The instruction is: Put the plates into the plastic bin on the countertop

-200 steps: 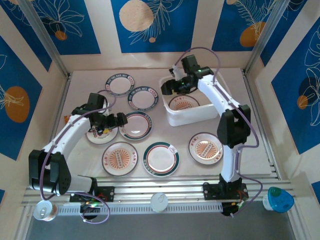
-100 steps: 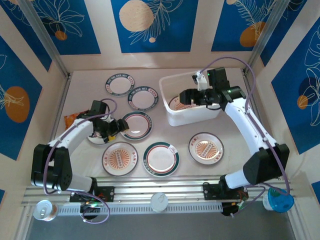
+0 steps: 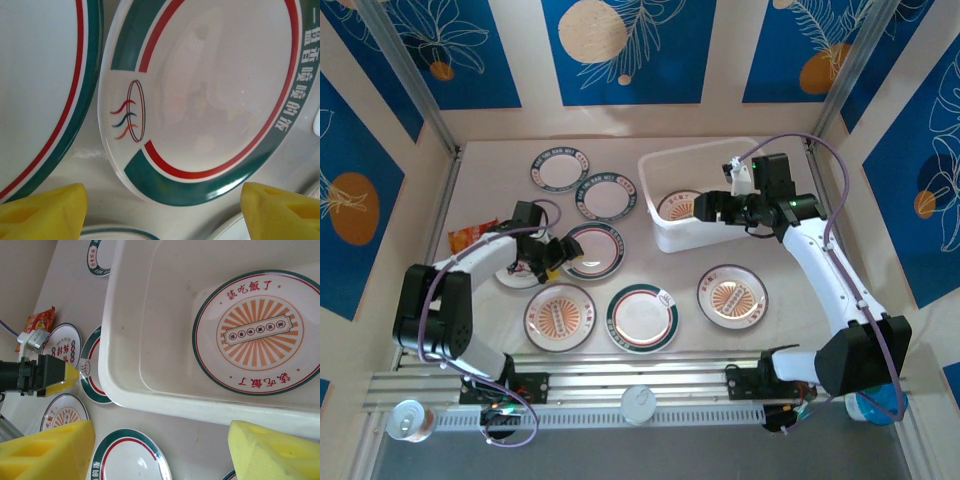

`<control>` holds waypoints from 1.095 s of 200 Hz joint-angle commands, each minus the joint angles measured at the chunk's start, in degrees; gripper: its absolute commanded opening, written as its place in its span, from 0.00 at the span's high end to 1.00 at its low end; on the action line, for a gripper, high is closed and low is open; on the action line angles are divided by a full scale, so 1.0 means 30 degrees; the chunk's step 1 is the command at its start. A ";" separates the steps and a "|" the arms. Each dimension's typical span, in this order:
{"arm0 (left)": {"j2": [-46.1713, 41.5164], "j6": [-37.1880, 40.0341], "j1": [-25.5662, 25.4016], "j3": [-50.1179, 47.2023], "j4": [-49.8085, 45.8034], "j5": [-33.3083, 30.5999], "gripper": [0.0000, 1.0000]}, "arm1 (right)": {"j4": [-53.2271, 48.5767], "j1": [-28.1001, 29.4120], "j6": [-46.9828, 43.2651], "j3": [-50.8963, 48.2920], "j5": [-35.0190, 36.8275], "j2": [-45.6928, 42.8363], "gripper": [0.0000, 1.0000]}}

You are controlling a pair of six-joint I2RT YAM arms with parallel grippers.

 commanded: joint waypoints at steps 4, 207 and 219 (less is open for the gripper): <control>0.0529 -0.0430 -0.0323 -0.0033 0.0395 0.0186 0.22 | 0.0254 -0.0166 0.0259 -0.0268 -0.0471 -0.0159 0.29; 0.2731 -0.0254 -0.0565 0.0796 0.1865 0.0504 0.62 | 0.0338 -0.0405 0.0217 0.0025 0.0076 0.0358 0.30; 0.2687 -0.0216 -0.0568 0.0787 0.1933 0.0569 0.68 | 0.0452 -0.0299 0.0331 -0.0045 0.0072 0.0327 0.30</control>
